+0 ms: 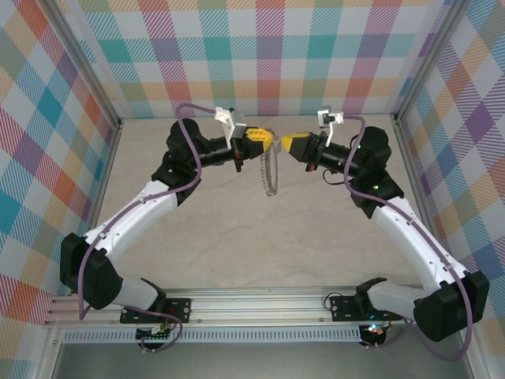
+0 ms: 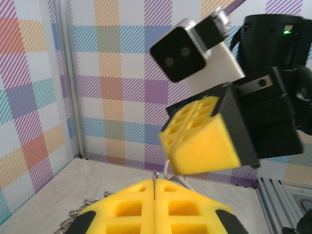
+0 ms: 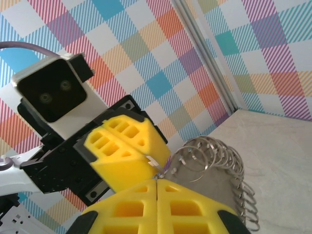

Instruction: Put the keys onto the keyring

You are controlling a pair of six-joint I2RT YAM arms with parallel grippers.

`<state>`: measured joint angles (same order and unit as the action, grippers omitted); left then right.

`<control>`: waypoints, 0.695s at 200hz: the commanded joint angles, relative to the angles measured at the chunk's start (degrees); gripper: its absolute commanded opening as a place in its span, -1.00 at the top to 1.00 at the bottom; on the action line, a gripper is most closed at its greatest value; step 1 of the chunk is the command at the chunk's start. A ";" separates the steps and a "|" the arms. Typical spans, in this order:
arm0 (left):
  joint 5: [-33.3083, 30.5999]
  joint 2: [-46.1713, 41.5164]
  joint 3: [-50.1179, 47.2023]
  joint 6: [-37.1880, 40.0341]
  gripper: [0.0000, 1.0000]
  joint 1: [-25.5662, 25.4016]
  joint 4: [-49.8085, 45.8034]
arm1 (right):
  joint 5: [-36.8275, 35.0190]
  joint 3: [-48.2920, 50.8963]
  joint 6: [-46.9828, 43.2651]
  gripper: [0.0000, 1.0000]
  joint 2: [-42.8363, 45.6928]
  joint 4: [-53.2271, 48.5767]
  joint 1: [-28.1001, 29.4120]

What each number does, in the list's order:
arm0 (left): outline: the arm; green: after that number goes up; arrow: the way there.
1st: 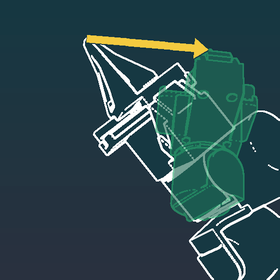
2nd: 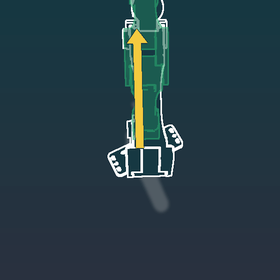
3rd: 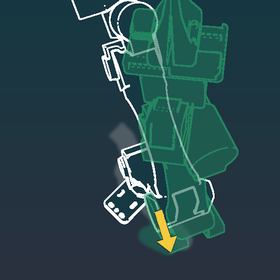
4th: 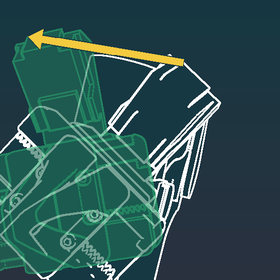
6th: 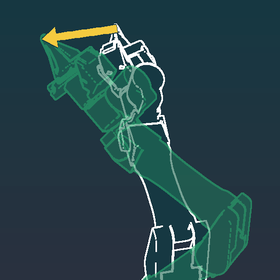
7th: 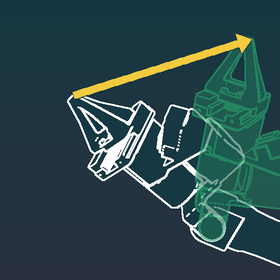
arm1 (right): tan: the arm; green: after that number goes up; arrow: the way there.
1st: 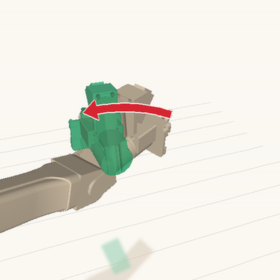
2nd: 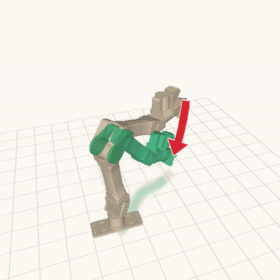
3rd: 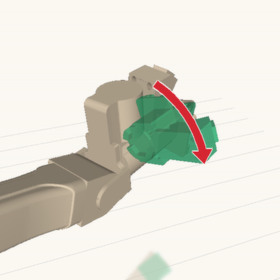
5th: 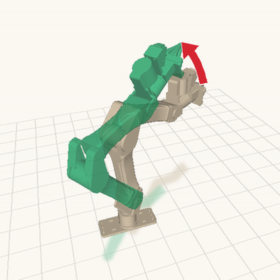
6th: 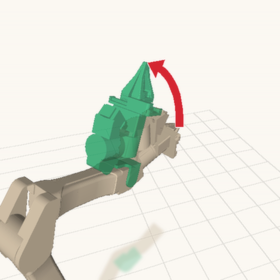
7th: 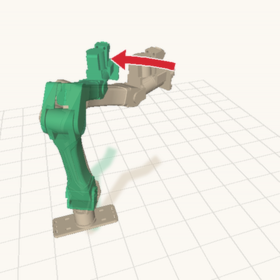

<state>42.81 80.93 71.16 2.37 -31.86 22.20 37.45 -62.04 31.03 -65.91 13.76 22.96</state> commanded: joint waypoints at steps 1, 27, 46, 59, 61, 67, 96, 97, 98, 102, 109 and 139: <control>-1.49 0.02 1.24 -0.29 1.00 -0.40 2.14 | -3.67 -0.83 -3.21 1.00 2.94 -2.06 0.60; -2.10 -0.06 1.12 -0.38 1.00 -0.33 2.26 | -4.96 -0.36 -3.96 1.00 3.77 -3.23 0.59; -1.94 0.13 1.24 -0.45 1.00 -0.40 2.25 | -3.20 -0.69 -3.71 1.00 3.47 -2.75 0.59; -1.88 0.27 1.40 -0.53 1.00 -0.40 2.22 | -1.29 -0.96 -3.38 1.00 3.03 -1.90 0.59; -1.86 0.30 1.41 -0.59 1.00 -0.40 2.19 | -0.95 -1.02 -3.31 1.00 2.95 -1.65 0.59; -1.77 0.45 1.49 -0.67 1.00 -0.40 2.23 | -0.10 -1.19 -3.03 1.00 2.68 -1.23 0.59; -1.15 0.83 1.96 -0.97 1.00 -0.40 2.15 | 1.13 -1.98 -2.41 1.00 1.51 0.00 0.68; -1.11 0.87 1.96 -1.06 1.00 -0.40 2.15 | 1.13 -2.01 -2.39 1.00 1.45 -0.02 0.68; -1.08 0.88 1.97 -1.10 1.00 -0.40 2.15 | 1.13 -2.02 -2.38 1.00 1.43 0.05 0.68; -1.08 0.95 2.01 -1.06 1.00 -0.40 2.11 | 1.13 -2.11 -2.29 1.00 1.25 0.19 0.68; -0.98 0.91 2.04 -1.15 1.00 -0.39 2.16 | 1.20 -2.35 -2.20 1.00 0.92 0.45 0.71; -0.53 1.00 2.11 -1.45 1.00 -0.40 2.14 | 1.55 -3.17 -1.74 1.00 -0.34 1.48 0.94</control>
<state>41.08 82.15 71.16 1.87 -31.86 22.15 37.47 -62.57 29.15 -65.58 11.86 23.35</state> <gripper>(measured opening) 0.048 0.067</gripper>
